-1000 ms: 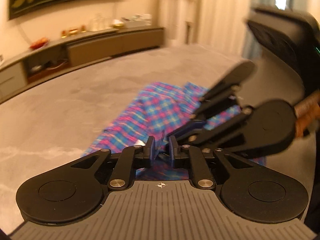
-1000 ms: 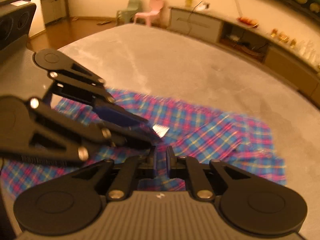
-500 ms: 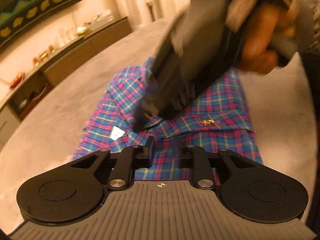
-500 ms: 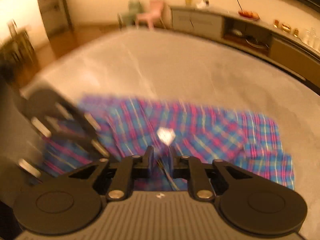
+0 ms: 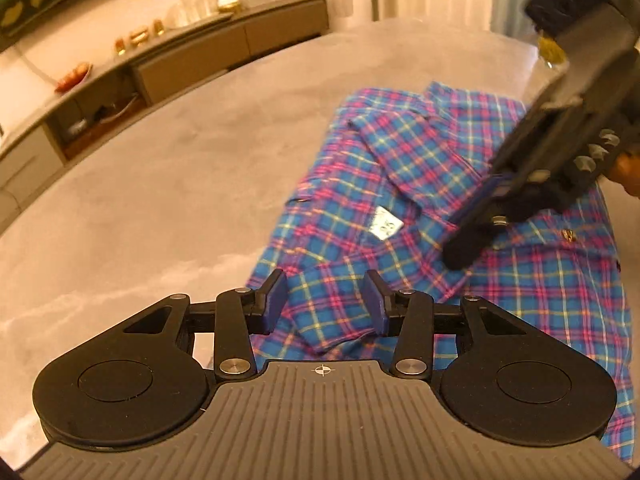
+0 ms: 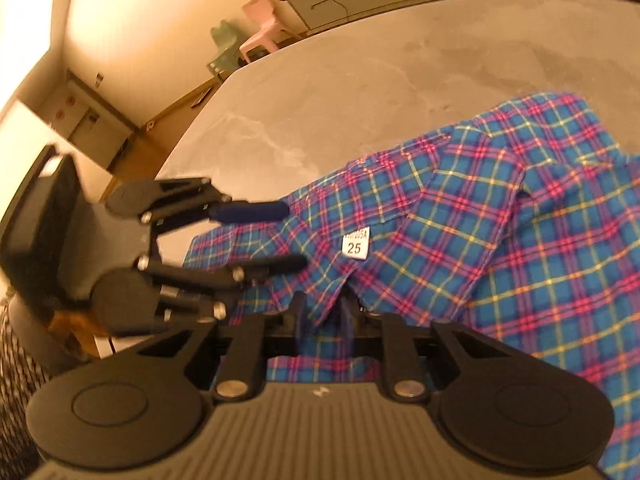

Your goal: Fold clothes

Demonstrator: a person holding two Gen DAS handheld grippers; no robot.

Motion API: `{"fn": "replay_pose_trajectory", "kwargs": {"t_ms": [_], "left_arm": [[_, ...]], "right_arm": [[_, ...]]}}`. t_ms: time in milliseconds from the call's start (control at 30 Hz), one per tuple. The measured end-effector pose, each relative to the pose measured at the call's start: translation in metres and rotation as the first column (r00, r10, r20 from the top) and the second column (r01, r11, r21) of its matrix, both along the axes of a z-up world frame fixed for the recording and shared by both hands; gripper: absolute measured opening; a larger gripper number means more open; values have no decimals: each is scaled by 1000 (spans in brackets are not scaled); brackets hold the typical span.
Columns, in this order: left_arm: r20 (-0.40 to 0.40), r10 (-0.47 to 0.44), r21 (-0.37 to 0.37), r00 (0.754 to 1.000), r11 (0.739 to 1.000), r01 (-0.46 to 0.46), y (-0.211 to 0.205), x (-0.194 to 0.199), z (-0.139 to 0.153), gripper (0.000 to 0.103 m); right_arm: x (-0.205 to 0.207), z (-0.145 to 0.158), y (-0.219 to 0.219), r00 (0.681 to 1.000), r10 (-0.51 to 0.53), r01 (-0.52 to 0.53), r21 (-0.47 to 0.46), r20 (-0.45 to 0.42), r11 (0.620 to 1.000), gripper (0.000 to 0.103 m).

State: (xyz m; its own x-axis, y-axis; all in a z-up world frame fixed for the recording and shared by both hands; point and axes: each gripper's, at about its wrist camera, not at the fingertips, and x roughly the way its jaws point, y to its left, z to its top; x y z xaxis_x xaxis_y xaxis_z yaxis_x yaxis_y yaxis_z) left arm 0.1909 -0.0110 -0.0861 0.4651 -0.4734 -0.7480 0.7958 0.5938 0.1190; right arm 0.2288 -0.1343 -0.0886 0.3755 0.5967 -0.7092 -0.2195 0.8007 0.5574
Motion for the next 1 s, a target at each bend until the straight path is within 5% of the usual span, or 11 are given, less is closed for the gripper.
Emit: {"fn": "replay_pose_trajectory", "kwargs": {"t_ms": [200, 433, 533, 700, 833, 1000], "left_arm": [[-24, 97, -8, 995, 995, -97, -7, 5, -3, 41], [-27, 133, 11, 991, 991, -133, -5, 4, 0, 47], [12, 161, 34, 987, 986, -161, -2, -4, 7, 37], [36, 91, -77, 995, 993, -88, 1, -36, 38, 34], [-7, -3, 5, 1000, 1000, 3, -28, -44, 11, 37], [46, 60, 11, 997, 998, -60, -18, -55, 19, 35]], "right_arm": [[-23, 16, 5, 992, -15, 24, -69, 128, 997, 0], [-34, 6, 14, 994, 6, 13, -174, 109, 985, 1], [-40, 23, 20, 986, 100, -63, -259, 133, 964, 12], [-52, 61, 5, 952, 93, 9, -330, 293, 944, 15], [-35, 26, 11, 971, 108, -12, -405, 214, 914, 15], [-38, 31, -7, 968, 104, 3, -428, 227, 904, 14]]}}
